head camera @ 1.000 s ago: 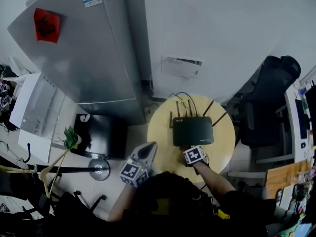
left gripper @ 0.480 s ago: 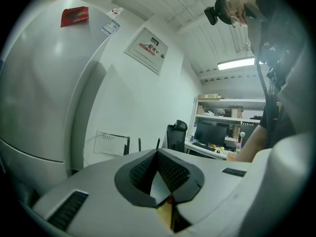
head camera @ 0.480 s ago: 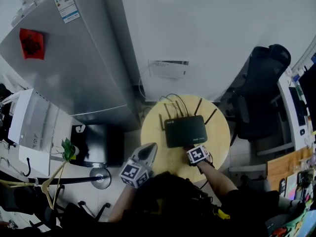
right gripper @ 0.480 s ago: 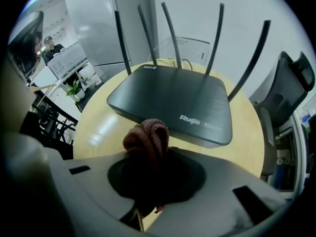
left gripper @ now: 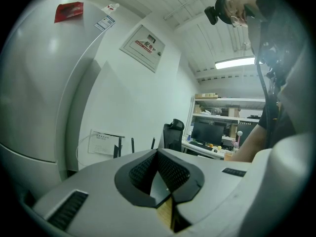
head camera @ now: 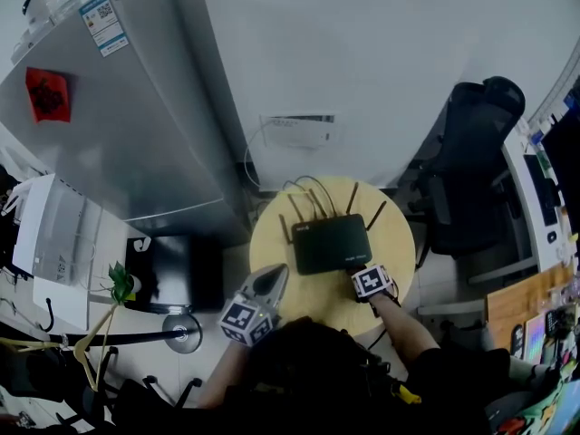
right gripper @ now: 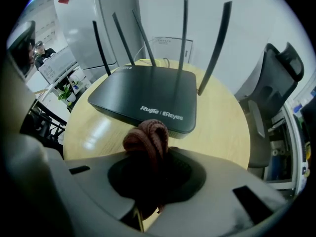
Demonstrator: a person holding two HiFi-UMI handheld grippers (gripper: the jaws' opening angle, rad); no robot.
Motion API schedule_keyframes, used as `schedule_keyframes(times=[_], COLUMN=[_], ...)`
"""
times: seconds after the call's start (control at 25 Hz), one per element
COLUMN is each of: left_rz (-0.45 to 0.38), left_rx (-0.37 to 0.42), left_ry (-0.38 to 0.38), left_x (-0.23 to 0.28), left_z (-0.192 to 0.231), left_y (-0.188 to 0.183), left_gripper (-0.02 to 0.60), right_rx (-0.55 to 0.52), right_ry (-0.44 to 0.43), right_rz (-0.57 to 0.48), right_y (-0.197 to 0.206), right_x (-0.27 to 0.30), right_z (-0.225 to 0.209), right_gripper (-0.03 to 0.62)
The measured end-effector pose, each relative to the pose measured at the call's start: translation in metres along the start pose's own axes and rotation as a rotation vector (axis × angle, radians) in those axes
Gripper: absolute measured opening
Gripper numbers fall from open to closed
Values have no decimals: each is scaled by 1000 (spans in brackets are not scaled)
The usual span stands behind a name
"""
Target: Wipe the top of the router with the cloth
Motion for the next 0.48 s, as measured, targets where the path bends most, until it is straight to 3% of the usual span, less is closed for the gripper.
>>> schedule_keyframes(times=[0.12,0.24,0.32,0.4,0.48], left_rz=[6,12,16,20,22], left_rx=[5,9,13,17,16], left_ry=[8,17,20,22,22], left_x=[7,15,19,24,27], left_z=[-4,-8,-9,-8,-7], left_y=[0,-1,-3,-4,-3], left_gripper=[2,3,2,2,2], right_rx=[24,92,119,125,114], right_ry=[-18,-43,-29,-9,-26], right_rz=[5,128,150,121,24], right_y=[3,21,24,20,10], right_x=[1,0,1,2,4], right_z=[-8,-14,-22,-30,-33], right_gripper=[61,61,61,61,61])
Point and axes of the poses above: the fingertips, and each gripper's own axes: x forward along the fingers, z to its left, y out of its underside, the point moved 8 cm from there along -x, backward along the fingers, and after that the axes turned 7 degrees about y, right-handed, at the moved point
